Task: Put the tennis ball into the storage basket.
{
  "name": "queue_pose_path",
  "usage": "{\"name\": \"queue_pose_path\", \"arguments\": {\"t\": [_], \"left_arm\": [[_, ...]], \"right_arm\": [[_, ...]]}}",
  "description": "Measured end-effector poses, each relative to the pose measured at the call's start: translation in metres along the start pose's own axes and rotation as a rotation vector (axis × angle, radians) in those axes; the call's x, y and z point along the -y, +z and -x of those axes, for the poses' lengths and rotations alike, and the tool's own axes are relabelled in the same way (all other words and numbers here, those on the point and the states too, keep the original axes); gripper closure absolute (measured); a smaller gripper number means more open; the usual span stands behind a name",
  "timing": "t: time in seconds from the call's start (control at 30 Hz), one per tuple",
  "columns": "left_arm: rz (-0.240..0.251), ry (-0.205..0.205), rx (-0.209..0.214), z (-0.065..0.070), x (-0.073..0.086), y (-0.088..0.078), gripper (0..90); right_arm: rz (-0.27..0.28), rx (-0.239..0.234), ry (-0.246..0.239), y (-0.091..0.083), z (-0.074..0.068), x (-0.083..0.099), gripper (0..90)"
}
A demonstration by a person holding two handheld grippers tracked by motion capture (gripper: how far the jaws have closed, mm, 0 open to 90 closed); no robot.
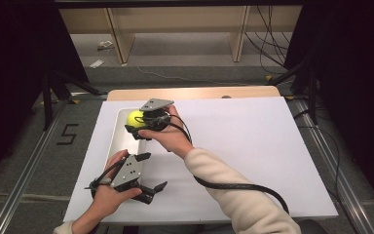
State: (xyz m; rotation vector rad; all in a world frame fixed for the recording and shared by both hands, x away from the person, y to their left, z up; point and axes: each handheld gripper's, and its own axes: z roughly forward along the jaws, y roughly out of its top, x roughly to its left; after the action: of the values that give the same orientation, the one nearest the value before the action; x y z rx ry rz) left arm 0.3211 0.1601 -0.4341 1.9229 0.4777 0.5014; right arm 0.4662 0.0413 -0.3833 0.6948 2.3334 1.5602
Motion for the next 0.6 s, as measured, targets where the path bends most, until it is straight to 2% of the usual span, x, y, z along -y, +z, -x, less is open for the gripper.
{"name": "queue_pose_path", "arguments": {"t": [0.6], "left_arm": [[-0.002, 0.003, 0.003, 0.0000, 0.0002, -0.0007, 0.2]], "right_arm": [[-0.008, -0.011, 0.003, 0.0081, -0.0011, 0.0018, 26.5]]}}
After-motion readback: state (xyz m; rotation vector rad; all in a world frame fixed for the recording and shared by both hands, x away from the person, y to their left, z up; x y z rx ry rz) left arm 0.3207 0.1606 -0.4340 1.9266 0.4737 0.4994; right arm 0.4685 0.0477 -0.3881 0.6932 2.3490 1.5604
